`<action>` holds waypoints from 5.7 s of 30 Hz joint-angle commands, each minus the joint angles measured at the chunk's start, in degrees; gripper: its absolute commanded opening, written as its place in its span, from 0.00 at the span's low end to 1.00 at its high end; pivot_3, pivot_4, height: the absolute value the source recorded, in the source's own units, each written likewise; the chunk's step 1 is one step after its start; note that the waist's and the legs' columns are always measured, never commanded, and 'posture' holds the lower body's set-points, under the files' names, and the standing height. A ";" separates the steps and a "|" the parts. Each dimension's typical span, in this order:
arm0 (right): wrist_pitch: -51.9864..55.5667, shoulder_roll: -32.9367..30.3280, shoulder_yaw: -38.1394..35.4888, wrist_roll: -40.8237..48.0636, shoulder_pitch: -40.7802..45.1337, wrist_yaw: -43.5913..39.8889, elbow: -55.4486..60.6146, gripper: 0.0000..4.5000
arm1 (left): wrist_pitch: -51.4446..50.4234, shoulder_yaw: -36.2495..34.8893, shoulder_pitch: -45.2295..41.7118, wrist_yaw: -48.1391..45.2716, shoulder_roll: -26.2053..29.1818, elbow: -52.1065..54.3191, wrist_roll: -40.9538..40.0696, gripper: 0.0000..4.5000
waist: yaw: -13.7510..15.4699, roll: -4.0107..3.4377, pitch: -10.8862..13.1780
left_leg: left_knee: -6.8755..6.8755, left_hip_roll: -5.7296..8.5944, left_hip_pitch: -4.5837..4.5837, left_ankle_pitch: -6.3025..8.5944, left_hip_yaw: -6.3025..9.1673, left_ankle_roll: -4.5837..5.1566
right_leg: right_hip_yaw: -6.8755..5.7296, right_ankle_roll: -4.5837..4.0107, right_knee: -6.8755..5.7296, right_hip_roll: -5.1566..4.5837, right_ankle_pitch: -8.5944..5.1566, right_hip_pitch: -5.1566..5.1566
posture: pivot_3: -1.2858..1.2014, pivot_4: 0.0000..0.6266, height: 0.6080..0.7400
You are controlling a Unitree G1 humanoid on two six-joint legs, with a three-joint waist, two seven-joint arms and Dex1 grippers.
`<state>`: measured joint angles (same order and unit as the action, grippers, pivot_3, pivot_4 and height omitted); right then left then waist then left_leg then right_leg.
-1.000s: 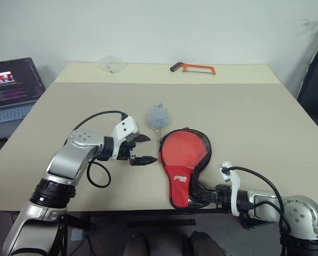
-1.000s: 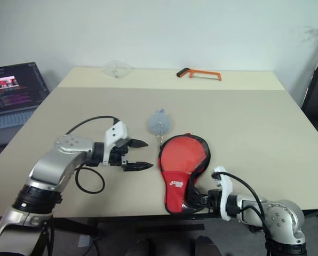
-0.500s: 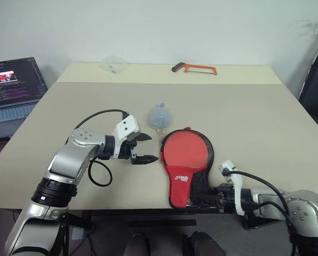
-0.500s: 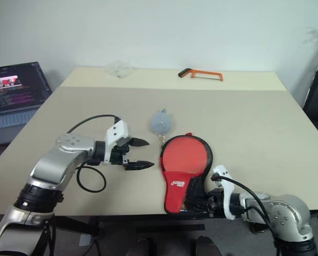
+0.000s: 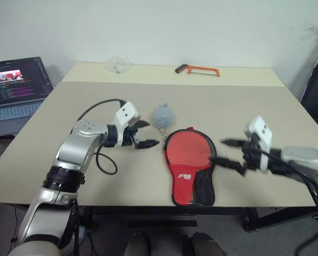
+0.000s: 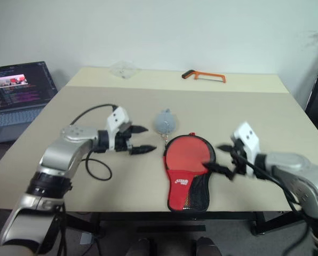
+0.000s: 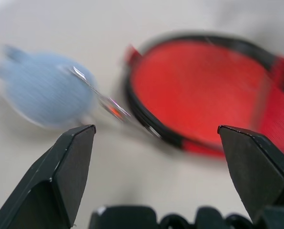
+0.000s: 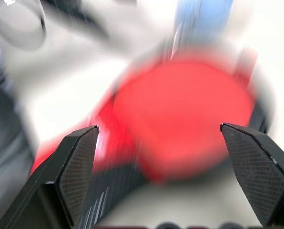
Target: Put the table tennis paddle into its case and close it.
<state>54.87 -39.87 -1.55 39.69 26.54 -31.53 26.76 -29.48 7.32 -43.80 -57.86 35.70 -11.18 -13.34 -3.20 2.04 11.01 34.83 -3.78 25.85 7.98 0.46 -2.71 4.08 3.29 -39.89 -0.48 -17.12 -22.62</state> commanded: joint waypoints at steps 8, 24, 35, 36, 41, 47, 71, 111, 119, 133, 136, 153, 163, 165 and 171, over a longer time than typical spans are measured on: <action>-17.74 24.55 14.40 -25.91 4.27 19.96 -26.90 1.00 | 7.11 -1.24 -14.21 12.72 -12.12 -21.36 5.57 1.00 | 1.44 0.05 -0.02 | 0.01 0.08 0.27 0.00 -0.10 -0.02 | -0.01 -0.14 0.15 -0.10 0.16 -0.12 | 0.52 0.24 1.00; -16.99 27.83 17.07 -32.13 1.80 15.32 -30.88 1.00 | 14.00 -1.42 -30.99 30.55 -23.83 -55.43 14.85 1.00 | 1.14 0.05 -0.03 | 0.01 0.07 0.00 0.00 -0.02 -0.02 | -0.04 0.10 0.17 -0.05 0.11 0.16 | 0.52 0.24 1.00; -16.17 29.86 15.02 -34.69 3.40 17.28 -33.39 1.00 | 14.22 -3.35 -30.03 34.94 -28.32 -61.37 15.96 1.00 | 1.17 0.05 -0.03 | 0.01 0.08 -0.08 0.00 -0.01 -0.03 | -0.06 0.10 0.17 -0.05 0.11 0.24 | 0.52 0.24 1.00; -16.14 30.09 14.95 -34.81 3.52 17.38 -33.50 1.00 | 14.36 -3.51 -29.86 35.44 -28.44 -61.70 16.10 1.00 | 1.20 0.04 -0.03 | 0.01 0.08 -0.09 0.00 0.00 -0.03 | -0.07 0.10 0.17 -0.05 0.11 0.26 | 0.52 0.24 1.00; -16.13 31.18 15.04 -35.73 4.09 17.54 -34.09 1.00 | 15.02 -4.66 -28.99 35.93 -29.41 -62.67 16.01 0.87 | 1.26 0.05 -0.04 | 0.02 0.10 -0.10 0.00 0.01 -0.04 | -0.07 0.17 0.23 -0.07 0.15 0.30 | 0.52 0.24 1.00; -13.59 31.46 15.43 -36.13 4.38 16.93 -34.32 1.00 | 16.90 -4.23 -28.90 39.32 -29.41 -63.46 18.11 0.42 | 1.28 0.05 -0.04 | 0.02 0.10 -0.10 -0.01 0.00 -0.06 | -0.07 0.19 0.25 -0.07 0.17 0.31 | 0.52 0.24 1.00; -2.21 27.65 20.06 -35.20 -2.59 11.12 -20.47 1.00 | 34.53 10.96 -32.72 57.42 -33.77 -67.33 39.60 0.07 | 1.26 0.05 -0.09 | -0.05 0.09 -0.06 -0.03 -0.04 -0.14 | -0.03 0.28 0.58 -0.07 0.29 0.31 | 0.52 0.24 1.00; 4.59 27.00 21.51 -34.04 -9.12 13.18 -10.65 1.00 | 48.36 24.40 -30.55 71.83 -41.10 -68.44 55.82 0.07 | 1.87 0.06 -0.09 | -0.19 0.25 0.09 0.03 -0.16 -0.23 | -0.05 0.35 0.94 -0.29 0.29 0.32 | 0.52 0.24 1.00; 4.97 26.73 21.66 -33.97 -9.58 13.28 -9.78 1.00 | 40.81 23.89 -32.05 74.12 -39.05 -68.67 56.67 0.07 | 1.69 0.06 -0.10 | -0.19 0.24 0.06 0.03 -0.16 -0.23 | -0.05 0.35 0.93 -0.28 0.29 0.32 | 0.52 0.24 1.00; 5.96 26.27 21.61 -33.86 -10.40 13.52 -8.28 1.00 | 42.48 29.86 -33.79 77.12 -39.23 -68.68 62.48 0.07 | 1.71 0.06 -0.10 | -0.19 0.24 0.07 0.03 -0.17 -0.24 | -0.05 0.35 0.93 -0.28 0.29 0.31 | 0.52 0.24 1.00; 6.17 26.23 21.46 -33.83 -10.66 13.62 -7.95 1.00 | 43.97 31.15 -34.07 78.52 -39.46 -68.67 63.83 0.07 | 1.74 0.07 -0.10 | -0.19 0.24 0.08 0.04 -0.17 -0.24 | -0.05 0.35 0.93 -0.29 0.28 0.31 | 0.52 0.24 1.00; 6.31 26.40 21.37 -33.63 -11.05 13.79 -7.71 1.00 | 49.61 34.87 -34.75 82.94 -42.28 -68.60 67.33 0.07 | 1.92 0.07 -0.10 | -0.18 0.26 0.09 0.04 -0.18 -0.25 | -0.05 0.35 0.94 -0.31 0.28 0.32 | 0.52 0.24 1.00; 6.28 26.87 21.39 -33.58 -11.20 14.03 -7.81 1.00 | 52.12 35.68 -33.87 82.68 -44.89 -68.52 67.57 0.07 | 2.15 0.07 -0.10 | -0.17 0.30 0.09 0.04 -0.19 -0.25 | -0.05 0.38 0.94 -0.35 0.29 0.32 | 0.52 0.24 1.00; 6.31 26.96 21.40 -33.57 -11.29 14.15 -7.76 1.00 | 52.20 35.75 -33.95 82.69 -45.35 -68.49 67.61 0.07 | 2.28 0.07 -0.10 | -0.17 0.30 0.09 0.04 -0.19 -0.25 | -0.05 0.38 0.94 -0.36 0.29 0.32 | 0.52 0.24 1.00; 6.31 26.91 21.41 -33.54 -11.48 14.34 -7.75 1.00 | 48.39 32.38 -33.48 78.83 -45.88 -68.77 64.30 0.07 | 2.63 0.07 -0.10 | -0.17 0.30 0.09 0.04 -0.20 -0.25 | -0.05 0.38 0.94 -0.36 0.29 0.32 | 0.52 0.24 1.00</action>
<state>56.80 -13.07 17.02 5.24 17.43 -16.12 23.26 18.89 41.41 -73.96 20.82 -6.34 -83.86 53.12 -0.56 2.11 10.91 34.66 -3.48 25.94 8.02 0.27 -2.96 4.02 3.67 -38.94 -0.84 -16.84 -22.30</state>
